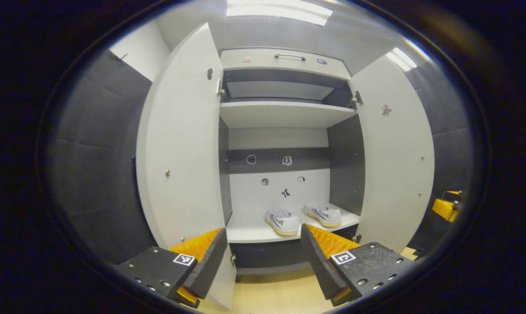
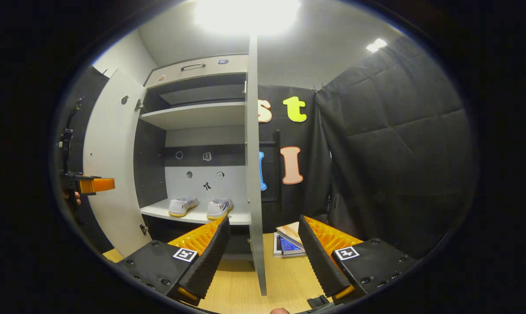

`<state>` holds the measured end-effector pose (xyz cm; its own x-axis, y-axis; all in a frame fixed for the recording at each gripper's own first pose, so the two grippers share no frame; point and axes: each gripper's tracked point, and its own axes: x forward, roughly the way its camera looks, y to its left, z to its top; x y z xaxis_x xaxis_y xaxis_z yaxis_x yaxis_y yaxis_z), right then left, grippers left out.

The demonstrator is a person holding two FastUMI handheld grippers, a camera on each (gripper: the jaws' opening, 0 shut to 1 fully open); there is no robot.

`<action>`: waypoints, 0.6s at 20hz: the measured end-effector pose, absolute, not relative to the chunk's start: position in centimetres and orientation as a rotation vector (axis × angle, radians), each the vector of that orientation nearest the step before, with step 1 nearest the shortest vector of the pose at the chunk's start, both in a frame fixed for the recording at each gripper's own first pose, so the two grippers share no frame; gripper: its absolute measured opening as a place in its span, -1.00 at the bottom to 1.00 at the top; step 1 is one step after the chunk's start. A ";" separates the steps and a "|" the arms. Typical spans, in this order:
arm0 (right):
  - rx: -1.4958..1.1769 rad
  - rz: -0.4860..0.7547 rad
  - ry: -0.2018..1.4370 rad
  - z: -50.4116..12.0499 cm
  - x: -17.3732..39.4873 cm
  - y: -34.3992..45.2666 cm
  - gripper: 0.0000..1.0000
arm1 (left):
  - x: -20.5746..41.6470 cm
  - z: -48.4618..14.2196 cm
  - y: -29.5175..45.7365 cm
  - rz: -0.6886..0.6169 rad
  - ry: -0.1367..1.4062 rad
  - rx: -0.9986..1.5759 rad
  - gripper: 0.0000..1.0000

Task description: Grab one shoe with the right hand and put it into the shoe cabinet, grab the other shoe with the left hand and put it into the shoe cabinet; then close the right door with the right hand and the left door with the left hand.

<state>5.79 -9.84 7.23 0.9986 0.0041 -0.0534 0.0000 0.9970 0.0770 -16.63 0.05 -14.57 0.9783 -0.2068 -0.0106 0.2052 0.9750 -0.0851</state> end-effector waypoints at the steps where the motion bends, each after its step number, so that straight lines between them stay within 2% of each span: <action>1: 0.078 0.008 0.058 7.2 5.8 -9.6 0.87 | -17.5 -14.9 0.5 -0.203 0.025 -0.090 0.94; 2: 0.077 0.012 0.060 7.2 5.8 -9.5 0.96 | -18.3 -15.3 1.0 -0.195 0.031 -0.094 0.93; 8: 0.050 -0.005 0.077 7.5 5.9 -10.4 0.96 | -21.8 -16.4 4.6 -0.134 0.057 -0.113 0.92; 12: 0.001 -0.086 0.080 8.2 6.0 -13.6 0.98 | -22.6 -16.0 6.6 -0.099 0.053 -0.098 0.92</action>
